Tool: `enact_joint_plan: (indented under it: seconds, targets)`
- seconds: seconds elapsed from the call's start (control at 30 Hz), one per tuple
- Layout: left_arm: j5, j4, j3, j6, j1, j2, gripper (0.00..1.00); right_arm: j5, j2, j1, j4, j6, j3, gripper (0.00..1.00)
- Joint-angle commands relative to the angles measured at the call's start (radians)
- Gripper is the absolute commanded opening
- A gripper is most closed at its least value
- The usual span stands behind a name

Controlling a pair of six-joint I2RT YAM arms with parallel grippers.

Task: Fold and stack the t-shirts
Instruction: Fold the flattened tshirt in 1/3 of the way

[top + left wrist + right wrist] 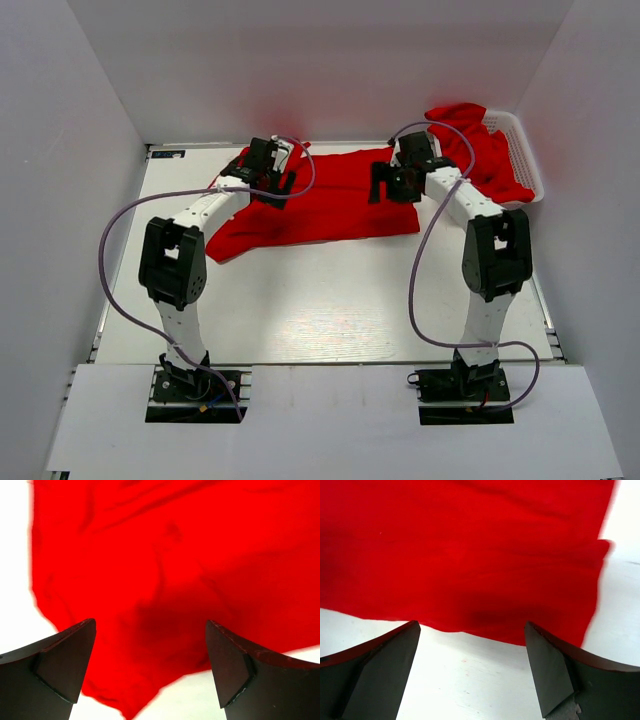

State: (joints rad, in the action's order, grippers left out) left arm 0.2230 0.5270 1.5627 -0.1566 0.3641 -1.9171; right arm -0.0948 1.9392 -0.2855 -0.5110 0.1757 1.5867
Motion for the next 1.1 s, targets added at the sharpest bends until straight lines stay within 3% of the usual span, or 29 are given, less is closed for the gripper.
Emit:
enact_joint_plan:
  seconds: [0.0,0.47,1.07]
  targets:
    - [-0.112,0.016,-0.046,0.066,0.007,0.07,1.0,-0.051,0.033,-0.004,0.045,-0.001,0.001,0.9]
    - [-0.223,-0.071,-0.157,0.017,0.007,0.052,1.0,0.047,0.199,0.009,0.022,0.068,0.068,0.9]
    - [-0.019,-0.068,-0.122,0.032,0.007,-0.06,1.0,0.09,0.199,0.043,0.003,0.099,0.042,0.9]
